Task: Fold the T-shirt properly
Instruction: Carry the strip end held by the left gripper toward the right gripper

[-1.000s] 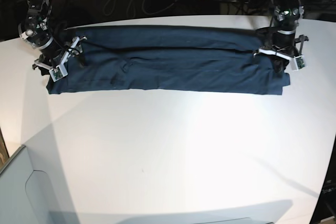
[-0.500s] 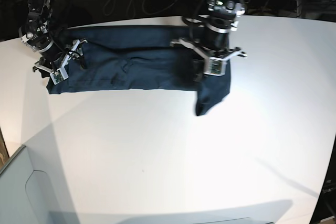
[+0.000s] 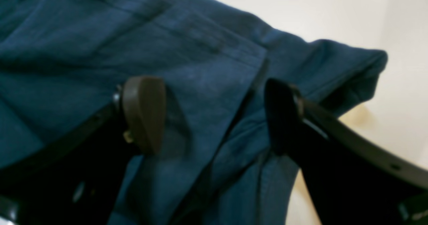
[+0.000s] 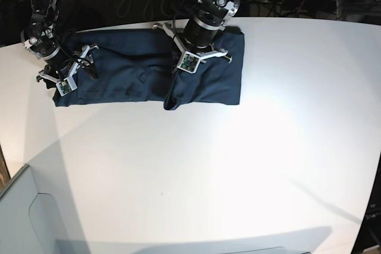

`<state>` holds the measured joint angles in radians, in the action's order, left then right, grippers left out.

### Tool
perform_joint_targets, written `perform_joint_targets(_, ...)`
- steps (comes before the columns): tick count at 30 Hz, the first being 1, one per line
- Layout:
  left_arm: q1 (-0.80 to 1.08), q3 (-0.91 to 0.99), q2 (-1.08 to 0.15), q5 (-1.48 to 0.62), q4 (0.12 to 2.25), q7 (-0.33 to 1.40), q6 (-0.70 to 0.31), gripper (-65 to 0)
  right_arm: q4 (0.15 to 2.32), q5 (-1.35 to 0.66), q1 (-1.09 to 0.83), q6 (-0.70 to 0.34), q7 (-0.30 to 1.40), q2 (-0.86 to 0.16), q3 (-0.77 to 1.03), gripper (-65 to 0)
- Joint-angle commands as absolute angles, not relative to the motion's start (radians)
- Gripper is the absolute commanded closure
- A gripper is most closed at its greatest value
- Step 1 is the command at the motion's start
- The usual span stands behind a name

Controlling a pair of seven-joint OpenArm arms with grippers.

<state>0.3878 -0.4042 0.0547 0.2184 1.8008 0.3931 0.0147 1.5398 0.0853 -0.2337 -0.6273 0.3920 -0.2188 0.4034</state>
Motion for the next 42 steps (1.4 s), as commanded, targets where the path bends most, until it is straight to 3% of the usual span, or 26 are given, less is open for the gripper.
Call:
perform_joint_targets(1, 0.389, -0.417, 0.065, 0.217, 1.813, 0.364, 0.01, 0.0, 1.557, 0.074, -0.228, -0.633, 0.372, -0.236, 0.409, -43.9)
perform_joint_targets(23, 0.315, -0.51, 0.068, 0.211, 1.739, 0.375, 0.01, 0.0, 1.557, 0.074, -0.226, -0.633, 0.372, -0.246, 0.409, -43.9)
perform_joint_targets(24, 0.317, -0.51, 0.068, 0.211, 1.742, 0.375, 0.01, -1.3, 1.557, 0.074, -0.226, -0.633, 0.372, -0.246, 0.409, -43.9)
perform_joint_targets(28, 0.325, -0.512, 0.065, 0.209, 1.756, 0.375, 0.01, -21.1, 1.557, 0.074, -0.226, -0.633, 0.372, -0.246, 0.409, -43.9)
perform_joint_targets(30, 0.326, -0.512, 0.062, 0.208, 1.785, 0.374, 0.008, -25.7, 1.557, 0.074, -0.226, -0.633, 0.372, -0.246, 0.409, -43.9)
perform_joint_targets(42, 0.355, -0.495, -0.053, 0.206, 1.992, 0.366, 0.008, -26.1, 1.56, 0.074, -0.226, -0.633, 0.372, -0.243, 0.409, -43.9)
